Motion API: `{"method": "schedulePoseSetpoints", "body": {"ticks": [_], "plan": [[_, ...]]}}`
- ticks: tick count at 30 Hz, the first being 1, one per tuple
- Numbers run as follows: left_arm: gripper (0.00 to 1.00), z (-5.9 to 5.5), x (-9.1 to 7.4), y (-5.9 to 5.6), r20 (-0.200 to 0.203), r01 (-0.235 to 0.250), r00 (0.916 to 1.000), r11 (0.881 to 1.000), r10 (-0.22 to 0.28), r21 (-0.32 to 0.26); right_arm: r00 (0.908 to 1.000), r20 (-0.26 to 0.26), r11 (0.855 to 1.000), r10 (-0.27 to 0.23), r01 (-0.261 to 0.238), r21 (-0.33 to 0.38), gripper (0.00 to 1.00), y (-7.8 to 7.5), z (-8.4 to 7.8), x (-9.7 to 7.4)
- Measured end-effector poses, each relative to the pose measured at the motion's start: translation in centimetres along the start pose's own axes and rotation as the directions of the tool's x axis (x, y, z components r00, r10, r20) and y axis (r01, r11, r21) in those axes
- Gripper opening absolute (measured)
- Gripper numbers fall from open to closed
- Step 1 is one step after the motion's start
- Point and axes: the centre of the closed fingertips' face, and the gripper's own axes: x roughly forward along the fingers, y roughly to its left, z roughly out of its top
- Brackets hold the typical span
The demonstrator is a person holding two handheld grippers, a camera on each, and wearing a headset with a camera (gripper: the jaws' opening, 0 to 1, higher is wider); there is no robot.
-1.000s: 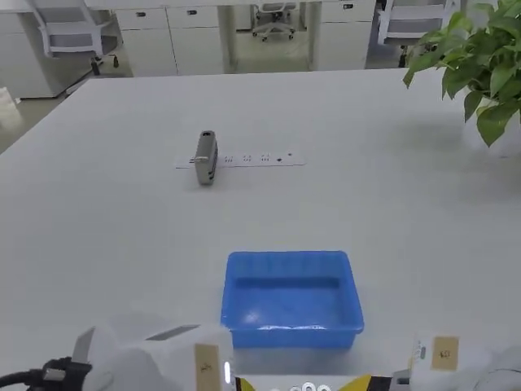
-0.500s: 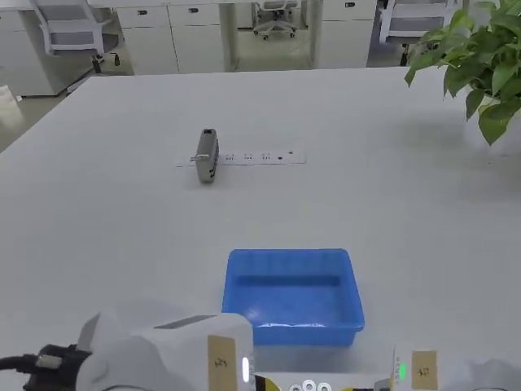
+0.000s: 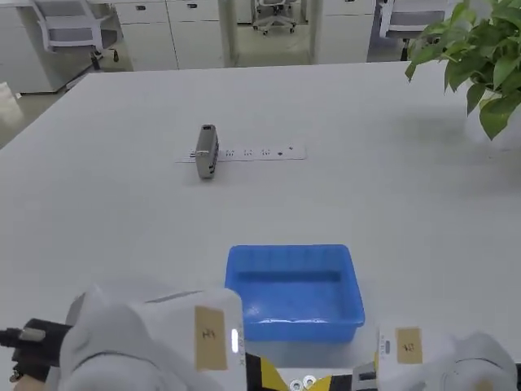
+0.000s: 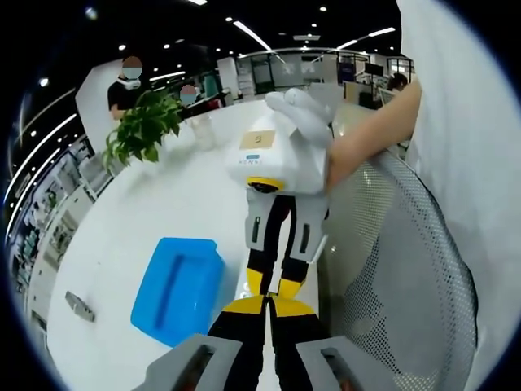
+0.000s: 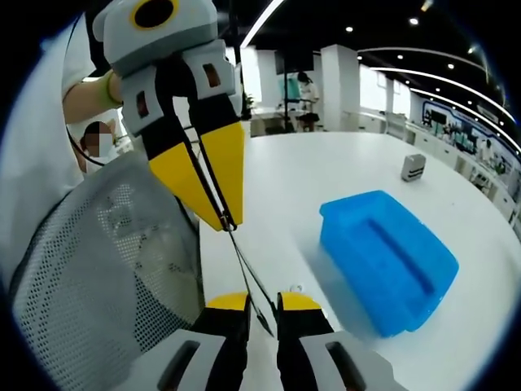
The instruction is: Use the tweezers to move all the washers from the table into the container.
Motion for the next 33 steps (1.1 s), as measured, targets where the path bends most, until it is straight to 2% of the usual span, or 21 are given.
{"method": "schedulePoseSetpoints", "body": {"ticks": [5, 11, 16, 22, 24, 33], "plan": [[0.0, 0.0, -0.1, 0.5, -0.015, -0.011, 0.9998, 1.0, 0.012, 0.027, 0.9997, 0.014, 1.0, -0.019, 0.019, -0.008, 0.08, -0.7, 0.6, 0.5], [0.0, 0.1, 0.0, 1.1, -0.023, -0.017, 0.9996, 0.999, 0.018, 0.04, 0.9992, 0.038, 1.0, -0.013, 0.013, 0.004, 0.08, -1.1, 1.1, 1.0], [0.0, -0.1, 0.3, 1.3, -0.031, -0.008, 0.9995, 0.999, 0.01, 0.038, 0.9995, 0.032, 1.0, -0.009, 0.008, 0.018, 0.08, -1.2, 0.8, 1.2], [0.0, 0.1, 0.4, 1.8, -0.019, 0.001, 0.9998, 1.0, -0.001, 0.021, 0.999, 0.044, 0.999, -0.005, 0.003, 0.048, 0.08, -1.3, 0.7, 1.2], [0.0, 0.3, 0.4, 1.7, -0.014, 0.017, 0.9998, 1.0, -0.017, 0.0, 0.999, 0.044, 0.999, -0.003, 0.0, 0.054, 0.08, -1.3, 0.7, 1.1], [0.0, 0.3, 0.2, 0.5, -0.022, 0.063, 0.9978, 0.998, -0.063, -0.017, 0.9993, 0.034, 0.998, 0.016, -0.018, 0.058, 0.08, -0.3, 0.4, 0.9]]}}
